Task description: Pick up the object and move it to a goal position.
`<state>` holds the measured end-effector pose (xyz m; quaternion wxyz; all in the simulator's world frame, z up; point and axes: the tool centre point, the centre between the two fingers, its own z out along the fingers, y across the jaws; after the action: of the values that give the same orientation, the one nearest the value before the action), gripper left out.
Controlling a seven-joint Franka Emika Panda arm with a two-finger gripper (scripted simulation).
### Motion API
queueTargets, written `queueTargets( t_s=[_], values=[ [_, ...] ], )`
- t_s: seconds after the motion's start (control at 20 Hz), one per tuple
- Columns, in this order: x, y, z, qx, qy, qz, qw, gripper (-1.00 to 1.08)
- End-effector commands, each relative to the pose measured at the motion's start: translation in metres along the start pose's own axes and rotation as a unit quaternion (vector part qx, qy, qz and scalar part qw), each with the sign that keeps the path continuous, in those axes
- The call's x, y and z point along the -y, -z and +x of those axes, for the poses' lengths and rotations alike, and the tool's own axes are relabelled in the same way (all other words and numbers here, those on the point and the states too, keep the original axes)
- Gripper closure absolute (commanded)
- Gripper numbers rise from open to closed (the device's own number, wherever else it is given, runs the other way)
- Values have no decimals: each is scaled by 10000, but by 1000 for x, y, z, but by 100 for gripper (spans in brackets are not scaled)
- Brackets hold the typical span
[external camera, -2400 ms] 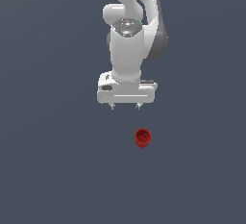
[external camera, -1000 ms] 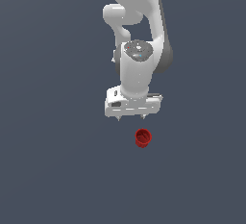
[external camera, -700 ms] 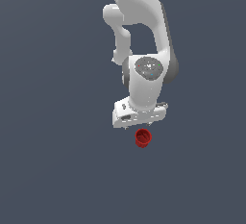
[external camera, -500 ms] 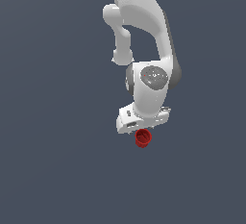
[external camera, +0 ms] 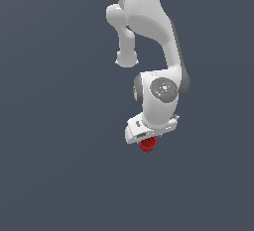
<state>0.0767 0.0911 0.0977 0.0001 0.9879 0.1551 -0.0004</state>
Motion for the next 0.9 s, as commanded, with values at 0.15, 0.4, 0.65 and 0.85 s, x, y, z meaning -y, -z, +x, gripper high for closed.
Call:
queueTargets(
  t_s=[0.15, 0.4, 0.65, 0.85],
  values=[
    [0, -6, 0, -2, -1, -1, 10000, -92],
    [0, -32, 0, -3, 8, -1, 10000, -92],
    [0, -50, 0, -4, 14, 0, 10000, -92],
    [0, -50, 1, -4, 14, 0, 10000, -92]
  ],
)
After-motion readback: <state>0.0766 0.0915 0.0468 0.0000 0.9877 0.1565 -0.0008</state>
